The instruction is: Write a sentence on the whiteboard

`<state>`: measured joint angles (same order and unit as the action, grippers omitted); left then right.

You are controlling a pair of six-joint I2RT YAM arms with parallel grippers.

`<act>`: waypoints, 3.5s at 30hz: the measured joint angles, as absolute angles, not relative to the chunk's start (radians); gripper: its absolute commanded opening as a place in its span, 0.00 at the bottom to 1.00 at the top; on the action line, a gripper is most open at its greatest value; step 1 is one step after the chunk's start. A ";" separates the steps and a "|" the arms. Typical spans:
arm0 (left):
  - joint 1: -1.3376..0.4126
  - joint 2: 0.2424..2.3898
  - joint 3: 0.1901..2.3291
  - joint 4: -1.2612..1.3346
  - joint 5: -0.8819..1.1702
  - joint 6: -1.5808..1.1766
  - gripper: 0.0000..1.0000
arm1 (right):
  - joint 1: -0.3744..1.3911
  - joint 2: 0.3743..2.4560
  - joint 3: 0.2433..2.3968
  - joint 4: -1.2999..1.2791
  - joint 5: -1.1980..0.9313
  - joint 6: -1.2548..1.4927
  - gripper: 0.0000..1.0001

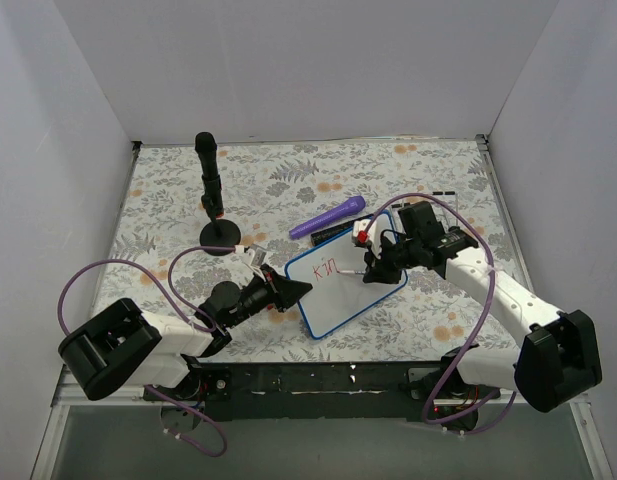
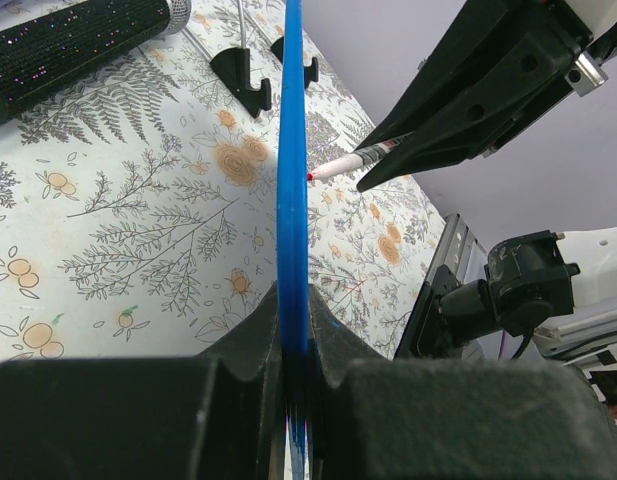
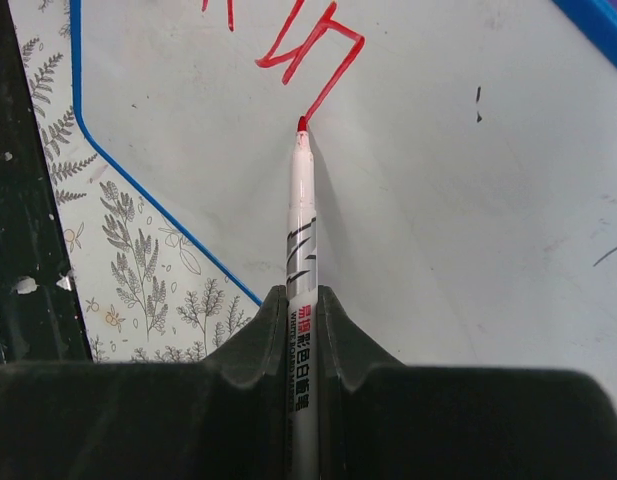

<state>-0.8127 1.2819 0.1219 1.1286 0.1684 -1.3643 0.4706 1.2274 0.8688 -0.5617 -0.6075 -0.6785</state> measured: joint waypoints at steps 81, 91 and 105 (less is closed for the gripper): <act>-0.813 1.283 0.122 1.129 0.194 -1.361 0.00 | 0.374 1.205 0.873 -0.541 -0.653 -0.698 0.01; -0.813 1.283 0.122 1.130 0.195 -1.358 0.00 | 0.374 1.203 0.858 -0.578 -0.649 -0.710 0.01; -0.813 1.288 0.122 1.135 0.195 -1.362 0.00 | 0.385 1.236 0.929 -0.527 -0.662 -0.653 0.01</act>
